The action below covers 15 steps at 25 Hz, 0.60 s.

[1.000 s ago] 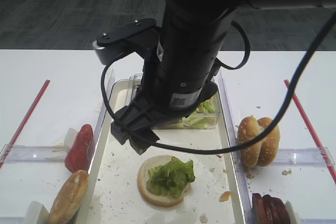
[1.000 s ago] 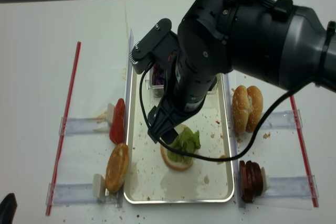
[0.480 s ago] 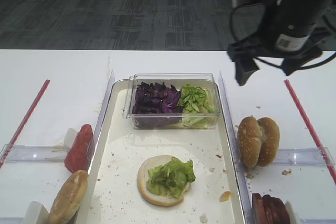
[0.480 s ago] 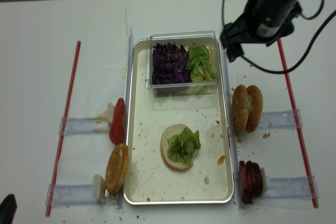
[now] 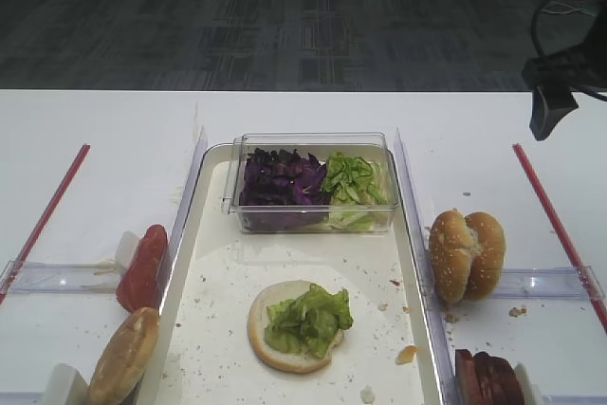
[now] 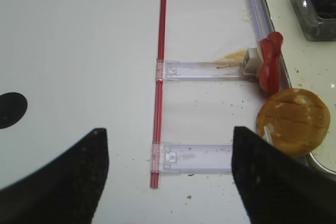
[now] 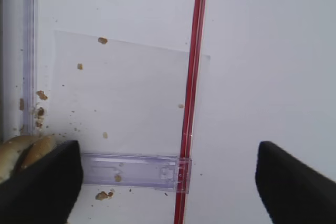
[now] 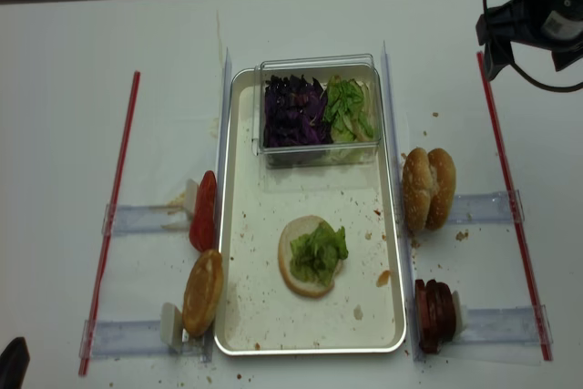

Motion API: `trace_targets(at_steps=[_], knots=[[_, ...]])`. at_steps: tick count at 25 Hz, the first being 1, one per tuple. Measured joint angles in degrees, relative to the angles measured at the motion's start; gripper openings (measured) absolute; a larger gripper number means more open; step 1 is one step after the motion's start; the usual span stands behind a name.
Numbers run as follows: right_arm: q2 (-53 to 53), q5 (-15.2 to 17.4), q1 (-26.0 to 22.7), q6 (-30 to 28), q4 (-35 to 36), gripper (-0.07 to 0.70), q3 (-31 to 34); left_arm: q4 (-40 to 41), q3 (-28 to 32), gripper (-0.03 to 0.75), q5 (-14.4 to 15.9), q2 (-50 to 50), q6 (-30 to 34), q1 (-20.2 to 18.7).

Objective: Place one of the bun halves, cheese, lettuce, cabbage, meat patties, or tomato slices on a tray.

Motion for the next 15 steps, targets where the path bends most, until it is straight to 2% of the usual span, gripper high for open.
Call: trace_targets(at_steps=[6,15], knots=[[0.0,1.1,-0.4,-0.2,0.4,0.689,0.0,0.0,0.0,0.490,0.0,0.0,0.0,0.0],[-1.6,5.8,-0.4,0.0,1.8,0.689,0.3,0.0,0.0,0.490,0.0,0.0,0.0,0.0]])
